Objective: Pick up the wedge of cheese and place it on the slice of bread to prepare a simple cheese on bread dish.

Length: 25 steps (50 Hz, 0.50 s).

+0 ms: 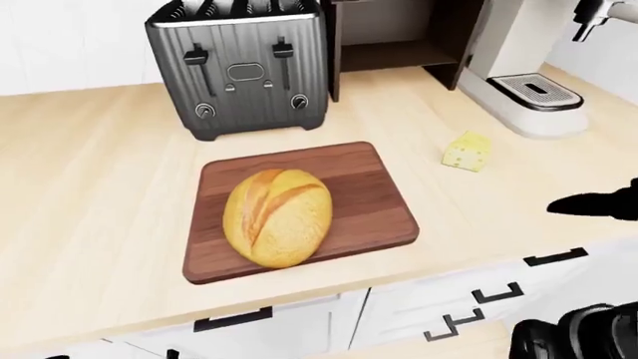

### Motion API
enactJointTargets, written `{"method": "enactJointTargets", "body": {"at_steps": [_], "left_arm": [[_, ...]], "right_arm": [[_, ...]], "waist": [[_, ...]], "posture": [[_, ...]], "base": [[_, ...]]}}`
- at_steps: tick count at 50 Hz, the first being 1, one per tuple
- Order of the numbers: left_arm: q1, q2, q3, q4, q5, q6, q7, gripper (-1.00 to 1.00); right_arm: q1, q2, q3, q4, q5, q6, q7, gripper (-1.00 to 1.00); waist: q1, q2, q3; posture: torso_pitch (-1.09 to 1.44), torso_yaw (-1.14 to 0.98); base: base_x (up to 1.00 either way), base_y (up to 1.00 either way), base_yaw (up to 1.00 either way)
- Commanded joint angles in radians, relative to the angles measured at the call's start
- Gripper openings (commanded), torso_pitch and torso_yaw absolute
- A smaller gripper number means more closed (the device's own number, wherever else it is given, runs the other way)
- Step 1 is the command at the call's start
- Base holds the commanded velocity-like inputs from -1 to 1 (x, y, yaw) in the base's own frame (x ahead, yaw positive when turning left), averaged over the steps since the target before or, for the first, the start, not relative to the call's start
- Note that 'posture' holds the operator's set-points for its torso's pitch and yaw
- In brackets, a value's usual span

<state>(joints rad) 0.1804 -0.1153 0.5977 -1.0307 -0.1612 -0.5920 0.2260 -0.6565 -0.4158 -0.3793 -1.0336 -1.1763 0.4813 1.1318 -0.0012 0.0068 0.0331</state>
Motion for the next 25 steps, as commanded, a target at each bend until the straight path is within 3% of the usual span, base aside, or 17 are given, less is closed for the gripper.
{"method": "enactJointTargets", "body": {"at_steps": [1, 4, 10, 15, 25], "left_arm": [[-0.004, 0.004, 0.000, -0.016, 0.003, -0.005, -0.004, 1.00], [-0.006, 0.004, -0.002, -0.016, 0.006, -0.003, -0.004, 1.00], [-0.009, 0.007, -0.001, -0.012, 0.008, -0.002, -0.002, 1.00], [-0.009, 0.009, -0.001, -0.012, 0.008, -0.001, 0.000, 1.00], [-0.010, 0.011, -0.002, -0.009, 0.012, 0.002, 0.001, 1.00]], "right_arm": [[-0.031, -0.096, -0.004, 0.034, 0.184, 0.168, 0.082, 1.00], [-0.045, -0.221, 0.023, 0.182, 0.292, 0.214, 0.059, 1.00], [-0.209, -0.322, 0.096, 0.539, 0.461, 0.125, 0.012, 1.00], [-0.266, -0.347, 0.115, 0.774, 0.538, 0.007, -0.015, 1.00], [-0.262, -0.319, 0.129, 0.967, 0.569, -0.106, -0.092, 1.00]], "waist": [[-0.003, -0.004, -0.003], [-0.005, -0.011, 0.000], [-0.014, -0.010, -0.001], [-0.010, -0.008, 0.003], [-0.004, -0.010, -0.001]], "posture": [[0.00, 0.00], [0.00, 0.00], [0.00, 0.00], [0.00, 0.00], [0.00, 0.00]], "base": [[0.00, 0.00, 0.00], [0.00, 0.00, 0.00], [0.00, 0.00, 0.00], [0.00, 0.00, 0.00], [0.00, 0.00, 0.00]]}}
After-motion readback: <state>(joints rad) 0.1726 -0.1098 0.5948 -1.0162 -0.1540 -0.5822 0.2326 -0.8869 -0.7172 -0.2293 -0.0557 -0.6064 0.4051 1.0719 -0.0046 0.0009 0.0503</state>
